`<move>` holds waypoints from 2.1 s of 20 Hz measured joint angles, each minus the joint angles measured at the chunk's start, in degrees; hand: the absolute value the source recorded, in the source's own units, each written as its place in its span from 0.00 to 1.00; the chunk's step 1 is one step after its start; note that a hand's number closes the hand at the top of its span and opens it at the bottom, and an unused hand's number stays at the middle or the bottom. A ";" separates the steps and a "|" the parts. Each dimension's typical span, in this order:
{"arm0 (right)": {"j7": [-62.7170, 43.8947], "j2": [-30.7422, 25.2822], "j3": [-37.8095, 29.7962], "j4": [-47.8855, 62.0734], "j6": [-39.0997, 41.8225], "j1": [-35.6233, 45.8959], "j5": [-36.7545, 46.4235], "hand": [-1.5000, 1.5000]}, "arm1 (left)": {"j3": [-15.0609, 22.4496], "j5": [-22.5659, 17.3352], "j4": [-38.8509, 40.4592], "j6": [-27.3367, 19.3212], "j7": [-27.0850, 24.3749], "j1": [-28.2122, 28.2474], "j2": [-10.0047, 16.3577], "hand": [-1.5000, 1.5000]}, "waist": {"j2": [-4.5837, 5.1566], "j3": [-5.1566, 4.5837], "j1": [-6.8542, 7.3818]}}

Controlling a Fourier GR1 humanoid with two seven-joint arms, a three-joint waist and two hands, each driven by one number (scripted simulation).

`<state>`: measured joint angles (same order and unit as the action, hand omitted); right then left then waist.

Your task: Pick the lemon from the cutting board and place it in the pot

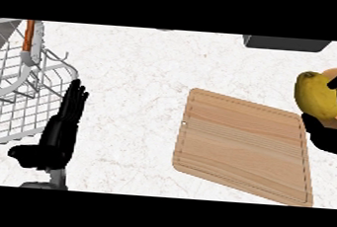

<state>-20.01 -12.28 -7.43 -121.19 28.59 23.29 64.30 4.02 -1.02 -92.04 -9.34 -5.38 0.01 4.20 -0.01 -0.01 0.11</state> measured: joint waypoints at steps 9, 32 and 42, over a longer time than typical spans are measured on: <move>9.89 -10.73 -14.07 18.65 -6.46 4.23 -5.79 1.00 | -0.28 0.36 2.45 0.05 -1.60 -1.01 -1.15 0.50 | 0.11 0.01 0.18; 26.92 -26.28 -18.54 80.82 -19.18 14.35 -4.04 0.00 | -0.01 0.38 1.63 1.43 -1.77 -0.36 -1.71 0.50 | 0.49 0.08 1.42; 39.43 -25.36 -32.59 89.36 -19.17 19.58 -20.75 0.00 | -0.99 0.30 0.67 1.10 -0.76 -0.72 -1.22 0.50 | 0.28 0.19 0.83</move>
<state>19.42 -37.64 -40.02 -31.83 9.42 42.87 43.54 3.03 -0.72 -91.38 -8.24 -6.14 -0.71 2.98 0.27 0.18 0.94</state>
